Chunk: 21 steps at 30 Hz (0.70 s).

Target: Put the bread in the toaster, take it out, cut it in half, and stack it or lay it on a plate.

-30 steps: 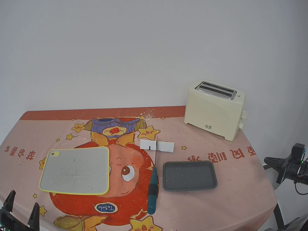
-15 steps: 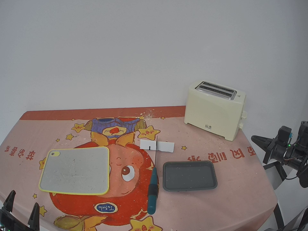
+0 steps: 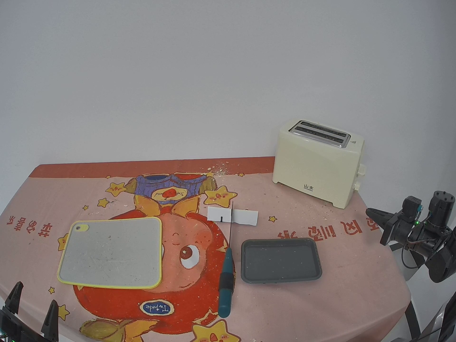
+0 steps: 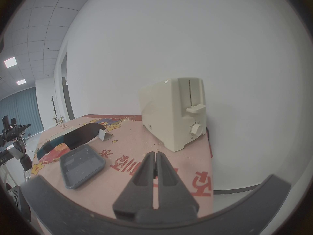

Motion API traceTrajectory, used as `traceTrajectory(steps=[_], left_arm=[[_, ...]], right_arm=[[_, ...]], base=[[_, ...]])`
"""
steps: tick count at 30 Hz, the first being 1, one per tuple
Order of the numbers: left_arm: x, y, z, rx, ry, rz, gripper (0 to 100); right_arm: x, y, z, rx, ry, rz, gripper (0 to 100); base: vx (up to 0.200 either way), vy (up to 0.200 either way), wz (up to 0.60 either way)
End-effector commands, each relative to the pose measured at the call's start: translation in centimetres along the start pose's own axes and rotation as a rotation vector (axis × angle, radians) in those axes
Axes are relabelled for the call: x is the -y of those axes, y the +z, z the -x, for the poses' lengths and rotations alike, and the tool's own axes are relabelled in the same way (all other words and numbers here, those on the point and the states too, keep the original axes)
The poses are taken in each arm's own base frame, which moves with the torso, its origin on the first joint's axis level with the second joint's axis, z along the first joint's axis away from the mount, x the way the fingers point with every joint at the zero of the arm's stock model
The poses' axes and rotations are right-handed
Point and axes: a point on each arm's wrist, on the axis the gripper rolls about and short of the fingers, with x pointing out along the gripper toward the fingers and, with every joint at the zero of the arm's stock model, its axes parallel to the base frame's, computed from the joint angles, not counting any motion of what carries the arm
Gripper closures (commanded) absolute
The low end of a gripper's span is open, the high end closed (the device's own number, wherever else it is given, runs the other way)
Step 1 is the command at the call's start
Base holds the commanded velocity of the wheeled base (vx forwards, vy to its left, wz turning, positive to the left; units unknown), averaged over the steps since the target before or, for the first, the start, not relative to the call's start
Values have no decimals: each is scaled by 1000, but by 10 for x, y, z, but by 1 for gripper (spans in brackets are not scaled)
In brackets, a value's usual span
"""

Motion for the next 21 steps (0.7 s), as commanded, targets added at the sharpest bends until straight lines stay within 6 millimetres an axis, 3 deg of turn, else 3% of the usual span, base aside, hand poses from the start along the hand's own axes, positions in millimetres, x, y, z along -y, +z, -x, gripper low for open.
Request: traceTrajectory(steps=[1,21], left_arm=[[0,-5,-1,-17,0,0,0],[0,-5,-1,-17,0,0,0]], right_arm=[[11,11,-13,31,-69,10,100],[7,20,-50,-38,-136,16,100]], base=[[0,0,0],[0,0,0]])
